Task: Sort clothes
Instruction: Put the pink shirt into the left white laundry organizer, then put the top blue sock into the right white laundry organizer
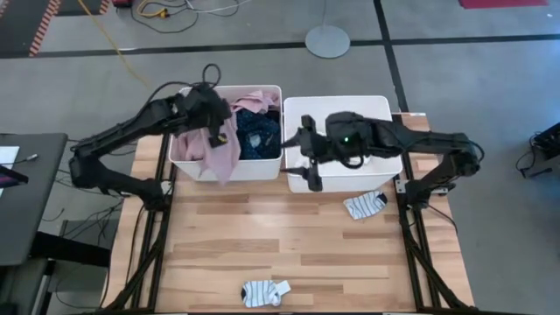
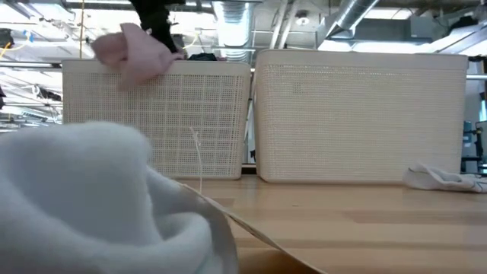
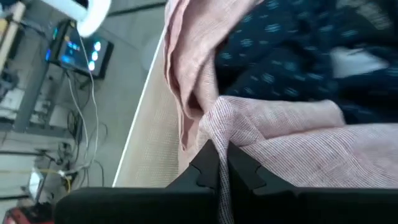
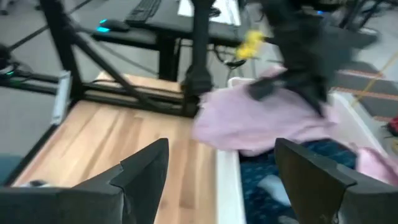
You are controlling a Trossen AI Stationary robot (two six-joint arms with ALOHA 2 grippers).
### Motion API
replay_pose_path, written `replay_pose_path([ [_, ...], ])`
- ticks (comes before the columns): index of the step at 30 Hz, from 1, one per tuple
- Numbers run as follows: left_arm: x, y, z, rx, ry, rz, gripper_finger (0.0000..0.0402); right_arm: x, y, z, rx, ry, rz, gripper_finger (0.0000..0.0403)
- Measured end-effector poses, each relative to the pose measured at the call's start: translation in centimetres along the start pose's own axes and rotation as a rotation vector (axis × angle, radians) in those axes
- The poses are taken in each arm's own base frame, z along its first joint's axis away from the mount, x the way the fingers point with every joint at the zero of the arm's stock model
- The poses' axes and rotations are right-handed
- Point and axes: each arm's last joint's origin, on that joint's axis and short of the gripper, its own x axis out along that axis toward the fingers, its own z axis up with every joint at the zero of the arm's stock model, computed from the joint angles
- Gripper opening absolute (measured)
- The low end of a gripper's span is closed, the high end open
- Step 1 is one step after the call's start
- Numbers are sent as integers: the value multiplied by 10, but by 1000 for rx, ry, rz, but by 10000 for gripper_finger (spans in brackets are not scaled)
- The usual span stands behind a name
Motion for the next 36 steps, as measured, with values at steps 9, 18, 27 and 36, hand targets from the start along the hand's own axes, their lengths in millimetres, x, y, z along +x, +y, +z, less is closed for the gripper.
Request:
replay_pose_path([
  [9,91,9,-11,-50,235,-125,3,7,37,-10,18,131,114,305],
  [18,160,-13,-24,-28,433,-280,5,16,64,-22,17,247,179,305],
  [27,157,-9,-24,-26,445,-203,26,15,77,-28,23,325,141,305],
  [36,55,27,-17,-135,132,-86,129,10,81,-34,51,402,127,305],
])
